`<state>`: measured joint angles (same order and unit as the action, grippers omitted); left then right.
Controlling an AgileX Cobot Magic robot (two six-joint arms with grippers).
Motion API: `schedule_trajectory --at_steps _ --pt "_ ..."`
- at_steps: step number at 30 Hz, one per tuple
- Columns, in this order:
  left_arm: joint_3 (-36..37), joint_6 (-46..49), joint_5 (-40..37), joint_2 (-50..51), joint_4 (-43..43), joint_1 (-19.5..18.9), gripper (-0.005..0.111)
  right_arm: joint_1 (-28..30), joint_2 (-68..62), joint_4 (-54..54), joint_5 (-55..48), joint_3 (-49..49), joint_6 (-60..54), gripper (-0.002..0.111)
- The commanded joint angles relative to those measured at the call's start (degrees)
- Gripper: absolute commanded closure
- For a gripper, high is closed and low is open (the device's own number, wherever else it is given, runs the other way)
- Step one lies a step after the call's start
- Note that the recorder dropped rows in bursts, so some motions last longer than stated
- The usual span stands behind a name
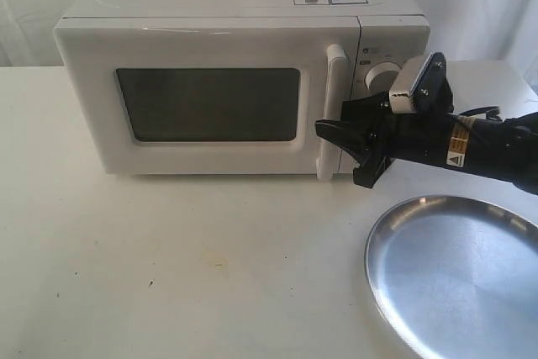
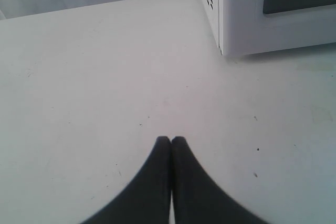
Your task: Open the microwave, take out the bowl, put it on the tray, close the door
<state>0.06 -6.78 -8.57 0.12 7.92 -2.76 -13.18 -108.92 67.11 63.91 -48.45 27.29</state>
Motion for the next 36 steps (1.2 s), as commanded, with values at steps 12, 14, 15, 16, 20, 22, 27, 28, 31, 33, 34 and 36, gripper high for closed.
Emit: schedule_trajectory --at_steps 12,14,15,16,20,22,27,28,31,33,34,36 --pt "-0.06 -0.38 -0.04 -0.12 -0.18 0.05 0.107 0.67 0.13 -3.28 -9.75 -0.09 2.54 0.064" --pt "-0.06 -0.38 -0.04 -0.12 -0.18 0.05 0.107 0.67 0.99 -2.73 -9.64 0.15 2.54 0.066" --pt "-0.06 -0.38 -0.04 -0.12 -0.18 0.05 0.107 0.67 1.55 -2.59 -8.95 0.69 2.15 0.07" --pt "-0.06 -0.38 -0.04 -0.12 -0.18 0.05 0.107 0.67 2.11 -2.7 -8.04 1.42 0.92 0.076" --pt "-0.06 -0.38 -0.04 -0.12 -0.18 0.05 0.107 0.67 8.35 -1.45 -6.95 6.83 -2.7 0.108" --pt "-0.06 -0.38 -0.04 -0.12 -0.18 0.05 0.107 0.67 11.84 -1.02 -6.84 9.79 -2.7 0.108" --pt "-0.06 -0.38 -0.04 -0.12 -0.18 0.05 0.107 0.67 15.14 -0.62 -7.27 10.66 -0.93 0.108" --pt "-0.06 -0.38 -0.04 -0.12 -0.18 0.05 0.107 0.67 15.25 -0.62 -7.27 10.66 -0.93 0.108" --pt "-0.06 -0.38 -0.04 -0.12 -0.18 0.05 0.107 0.67 15.17 -1.12 -7.27 10.55 -1.71 0.108" --pt "-0.06 -0.38 -0.04 -0.12 -0.18 0.05 0.107 0.67 15.17 -3.16 -8.37 10.55 -1.71 0.108" --pt "-0.06 -0.38 -0.04 -0.12 -0.18 0.05 0.107 0.67 15.17 -3.42 -9.59 10.31 -1.84 0.108" --pt "-0.06 -0.38 -0.04 -0.12 -0.18 0.05 0.107 0.67 15.17 -3.65 -11.96 10.2 -1.84 0.108"
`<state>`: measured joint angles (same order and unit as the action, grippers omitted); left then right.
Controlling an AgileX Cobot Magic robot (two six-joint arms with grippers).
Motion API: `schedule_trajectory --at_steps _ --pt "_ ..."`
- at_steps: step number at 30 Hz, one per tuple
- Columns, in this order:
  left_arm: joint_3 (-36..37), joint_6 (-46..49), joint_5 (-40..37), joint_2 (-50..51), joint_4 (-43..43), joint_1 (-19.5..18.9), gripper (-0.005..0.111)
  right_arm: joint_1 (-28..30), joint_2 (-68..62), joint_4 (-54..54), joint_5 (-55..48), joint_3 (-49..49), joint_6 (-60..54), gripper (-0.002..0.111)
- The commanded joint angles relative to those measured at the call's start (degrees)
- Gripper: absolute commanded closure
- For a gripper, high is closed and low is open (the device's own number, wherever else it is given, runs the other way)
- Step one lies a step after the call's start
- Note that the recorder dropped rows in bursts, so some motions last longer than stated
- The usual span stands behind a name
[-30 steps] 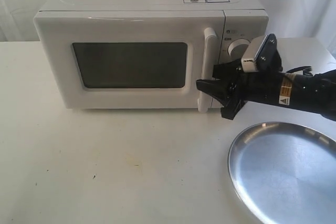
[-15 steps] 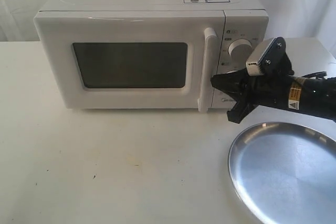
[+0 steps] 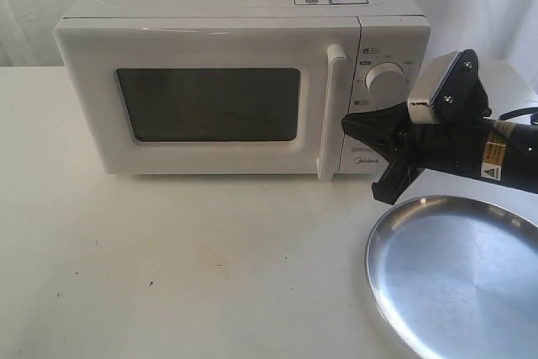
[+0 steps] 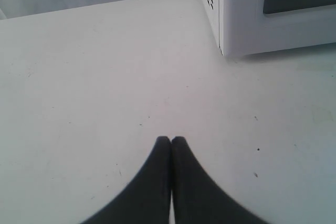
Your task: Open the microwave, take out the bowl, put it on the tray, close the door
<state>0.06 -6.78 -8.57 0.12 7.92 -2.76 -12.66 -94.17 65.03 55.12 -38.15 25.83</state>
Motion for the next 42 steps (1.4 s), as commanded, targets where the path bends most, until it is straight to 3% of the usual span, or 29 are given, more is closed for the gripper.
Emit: schedule_trajectory --at_steps 1,8,10,15,23,28,42 --pt "-0.06 -0.38 -0.04 -0.12 -0.18 0.05 0.107 0.15 0.42 -1.6 -3.06 -0.1 -0.37 0.108" --pt "-0.06 -0.38 -0.04 -0.12 -0.18 0.05 0.107 0.15 -0.53 -2.68 -2.63 -0.1 -0.82 0.106" --pt "-0.06 -0.38 -0.04 -0.12 -0.18 0.05 0.107 0.15 -1.57 -2.68 -3.53 -0.1 -2.64 0.096" --pt "-0.06 -0.38 -0.04 -0.12 -0.18 0.05 0.107 0.15 -5.92 -5.07 -0.45 -1.48 -4.58 0.057" --pt "-0.06 -0.38 -0.04 -0.12 -0.18 0.05 0.107 0.03 -11.15 -9.13 4.32 -4.25 -5.2 0.065" --pt "-0.06 -0.38 -0.04 -0.12 -0.18 0.05 0.107 0.03 -12.31 -1.78 6.25 -7.02 -0.71 0.065" --pt "-0.06 -0.38 -0.04 -0.12 -0.18 0.05 0.107 -3.05 -16.34 2.3 5.22 -11.91 3.08 0.07"
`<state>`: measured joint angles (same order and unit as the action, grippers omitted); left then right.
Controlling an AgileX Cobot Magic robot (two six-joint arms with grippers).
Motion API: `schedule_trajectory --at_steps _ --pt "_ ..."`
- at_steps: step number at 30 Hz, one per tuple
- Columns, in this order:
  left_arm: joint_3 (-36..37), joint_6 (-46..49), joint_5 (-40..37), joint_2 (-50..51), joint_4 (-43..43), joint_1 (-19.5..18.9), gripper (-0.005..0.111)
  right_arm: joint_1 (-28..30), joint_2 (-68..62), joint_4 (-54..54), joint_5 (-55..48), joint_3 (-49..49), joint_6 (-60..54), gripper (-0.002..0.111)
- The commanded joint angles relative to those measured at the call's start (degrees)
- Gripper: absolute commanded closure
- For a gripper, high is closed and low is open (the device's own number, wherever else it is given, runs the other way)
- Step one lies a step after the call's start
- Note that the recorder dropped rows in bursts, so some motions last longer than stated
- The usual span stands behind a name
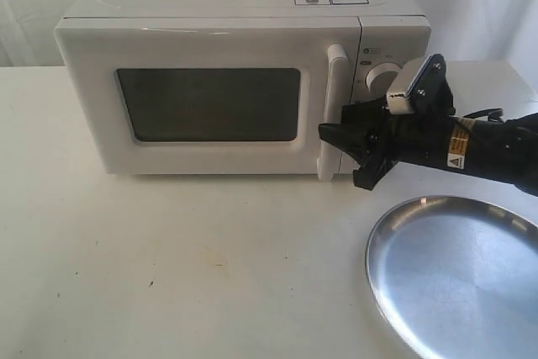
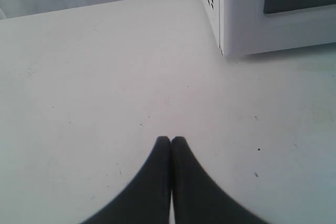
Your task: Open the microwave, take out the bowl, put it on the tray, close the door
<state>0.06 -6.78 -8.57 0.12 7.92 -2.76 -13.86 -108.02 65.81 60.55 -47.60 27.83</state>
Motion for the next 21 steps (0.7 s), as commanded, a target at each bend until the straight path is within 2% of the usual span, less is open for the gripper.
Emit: schedule_trajectory --at_steps 1,3,5,6,14,21 --pt "-0.06 -0.38 -0.04 -0.12 -0.18 0.05 0.107 -2.37 -2.91 1.52 -0.2 -2.74 1.07 0.07" --pt "-0.06 -0.38 -0.04 -0.12 -0.18 0.05 0.107 -2.93 -3.39 2.13 -0.09 -3.16 0.51 0.077" --pt "-0.06 -0.38 -0.04 -0.12 -0.18 0.05 0.107 -3.18 -3.48 2.13 -0.09 -3.16 -0.71 0.094" --pt "-0.06 -0.38 -0.04 -0.12 -0.18 0.05 0.107 -3.18 -3.48 2.13 0.36 -3.16 -0.71 0.107" --pt "-0.06 -0.38 -0.04 -0.12 -0.18 0.05 0.107 -3.18 -3.48 10.54 9.28 -3.16 -0.83 0.108" --pt "-0.06 -0.38 -0.04 -0.12 -0.18 0.05 0.107 -3.18 -2.85 15.39 9.42 -3.16 -0.85 0.108"
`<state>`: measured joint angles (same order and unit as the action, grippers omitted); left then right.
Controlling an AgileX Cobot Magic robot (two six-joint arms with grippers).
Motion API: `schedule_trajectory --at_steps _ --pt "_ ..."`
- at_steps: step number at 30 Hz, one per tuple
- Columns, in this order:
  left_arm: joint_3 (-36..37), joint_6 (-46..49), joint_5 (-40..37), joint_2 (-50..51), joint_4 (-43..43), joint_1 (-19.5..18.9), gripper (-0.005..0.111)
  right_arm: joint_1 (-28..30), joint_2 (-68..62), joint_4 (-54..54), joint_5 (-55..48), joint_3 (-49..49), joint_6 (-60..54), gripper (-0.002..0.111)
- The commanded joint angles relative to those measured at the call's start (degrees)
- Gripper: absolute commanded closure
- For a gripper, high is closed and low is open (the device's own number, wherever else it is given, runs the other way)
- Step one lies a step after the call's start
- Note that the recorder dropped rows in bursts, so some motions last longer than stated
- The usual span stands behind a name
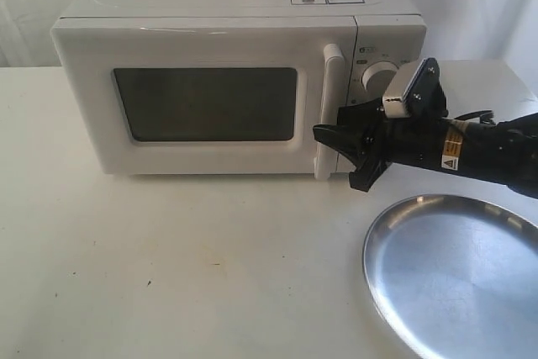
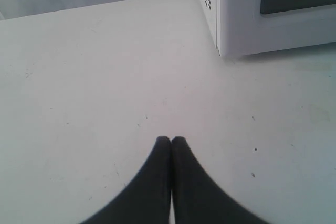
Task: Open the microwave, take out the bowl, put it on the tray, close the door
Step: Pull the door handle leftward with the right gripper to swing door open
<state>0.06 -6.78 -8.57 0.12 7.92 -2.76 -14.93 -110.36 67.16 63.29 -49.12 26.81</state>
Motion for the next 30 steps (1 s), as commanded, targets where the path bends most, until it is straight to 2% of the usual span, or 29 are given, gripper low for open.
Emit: schedule_trajectory --at_steps 1,11,20,25,28,30 --pt "-0.06 -0.38 -0.04 -0.12 -0.18 0.05 0.107 -2.12 -0.39 15.32 6.67 -1.65 0.71 0.108" --pt "-0.06 -0.38 -0.04 -0.12 -0.18 0.05 0.107 -3.87 4.83 21.22 6.67 0.14 5.34 0.108" --pt "-0.06 -0.38 -0.04 -0.12 -0.18 0.05 0.107 -3.72 16.26 22.7 6.67 8.78 7.91 0.108" --pt "-0.06 -0.38 -0.04 -0.12 -0.18 0.05 0.107 -3.72 26.99 23.48 -11.05 13.97 21.68 0.108" --pt "-0.06 -0.38 -0.04 -0.12 -0.18 0.05 0.107 -3.72 33.02 24.32 -14.31 16.37 25.52 0.108" --pt "-0.06 -0.38 -0.04 -0.12 -0.18 0.05 0.107 -3.72 36.65 25.3 -13.84 17.23 28.94 0.103"
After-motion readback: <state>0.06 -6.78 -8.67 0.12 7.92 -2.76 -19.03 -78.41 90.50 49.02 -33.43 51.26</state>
